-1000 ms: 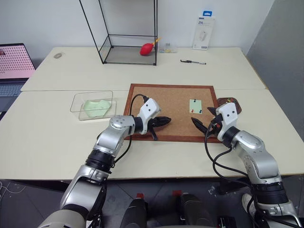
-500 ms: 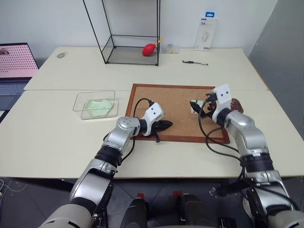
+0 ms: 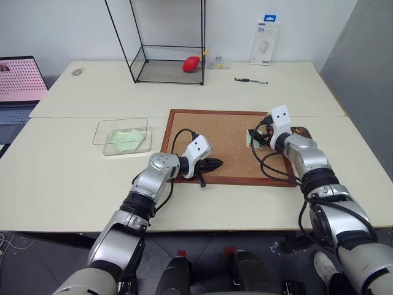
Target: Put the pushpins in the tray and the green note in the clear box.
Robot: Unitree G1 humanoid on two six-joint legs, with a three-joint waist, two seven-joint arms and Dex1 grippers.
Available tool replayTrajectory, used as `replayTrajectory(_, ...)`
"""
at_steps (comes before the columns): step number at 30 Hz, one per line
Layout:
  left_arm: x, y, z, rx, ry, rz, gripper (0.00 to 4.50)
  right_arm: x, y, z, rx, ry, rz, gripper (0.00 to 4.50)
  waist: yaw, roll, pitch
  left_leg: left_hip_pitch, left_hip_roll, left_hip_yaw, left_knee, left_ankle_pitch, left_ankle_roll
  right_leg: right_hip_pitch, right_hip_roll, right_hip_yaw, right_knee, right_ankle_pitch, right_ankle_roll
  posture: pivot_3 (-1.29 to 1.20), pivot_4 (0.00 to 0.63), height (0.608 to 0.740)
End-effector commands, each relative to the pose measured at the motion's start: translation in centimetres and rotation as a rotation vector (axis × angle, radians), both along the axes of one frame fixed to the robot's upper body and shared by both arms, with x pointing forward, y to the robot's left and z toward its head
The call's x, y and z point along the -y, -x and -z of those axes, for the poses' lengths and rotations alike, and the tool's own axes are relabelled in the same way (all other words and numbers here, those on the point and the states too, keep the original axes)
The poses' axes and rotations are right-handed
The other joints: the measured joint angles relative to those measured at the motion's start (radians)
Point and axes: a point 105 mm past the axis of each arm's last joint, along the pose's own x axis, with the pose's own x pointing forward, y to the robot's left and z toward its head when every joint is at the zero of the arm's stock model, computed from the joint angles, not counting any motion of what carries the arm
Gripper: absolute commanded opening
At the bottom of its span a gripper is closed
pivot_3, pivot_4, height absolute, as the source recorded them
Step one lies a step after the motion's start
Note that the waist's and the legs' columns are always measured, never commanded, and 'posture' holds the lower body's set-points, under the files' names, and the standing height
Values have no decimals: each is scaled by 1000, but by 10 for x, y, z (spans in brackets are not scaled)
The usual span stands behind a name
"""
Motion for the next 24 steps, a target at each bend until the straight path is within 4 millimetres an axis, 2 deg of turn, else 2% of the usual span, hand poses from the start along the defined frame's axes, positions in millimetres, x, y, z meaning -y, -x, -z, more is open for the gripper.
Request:
replayTrajectory(1,-1,9,19,-65,-54,21,0,-4,-6,-19,65,10,-20,2420,-1,0,0,0,0,0,0,0,0,0,0,0,0,0,0,0,150,740)
replayTrajectory(7,-1,10,21,-66,-64,20,0,-4,-7,-18,65,10,-17,1182,-2,0,0,0,0,0,0,0,0,0,0,0,0,0,0,0,150,740)
replayTrajectory(8,-2,10,22,-66,-66,20,0,-4,-7,-18,65,8,-17,1119,-2,0,0,0,0,0,0,0,0,0,0,0,0,0,0,0,150,740)
replayTrajectory(10,-2,10,23,-66,-69,18,0,-4,-7,-19,66,6,-18,537,-2,0,0,0,0,0,0,0,0,0,0,0,0,0,0,0,150,740)
replayTrajectory(11,-2,10,23,-66,-72,14,0,-4,-7,-19,67,4,-19,479,-2,0,0,0,0,0,0,0,0,0,0,0,1,0,0,0,150,740)
replayTrajectory(13,-4,9,24,-66,-76,4,0,-5,-7,-20,68,2,-21,62,-2,0,0,0,0,0,0,0,0,0,0,0,1,0,0,0,150,740)
replayTrajectory(19,-5,7,27,-71,-84,-9,0,-7,-8,-24,81,-10,-28,62,-3,1,0,1,0,0,0,0,0,0,0,0,1,0,0,0,150,740)
replayTrajectory(24,-7,7,28,-73,-84,-17,0,-12,-7,-37,133,-37,-58,62,-3,1,0,1,0,0,0,0,0,0,0,0,1,0,0,0,150,740)
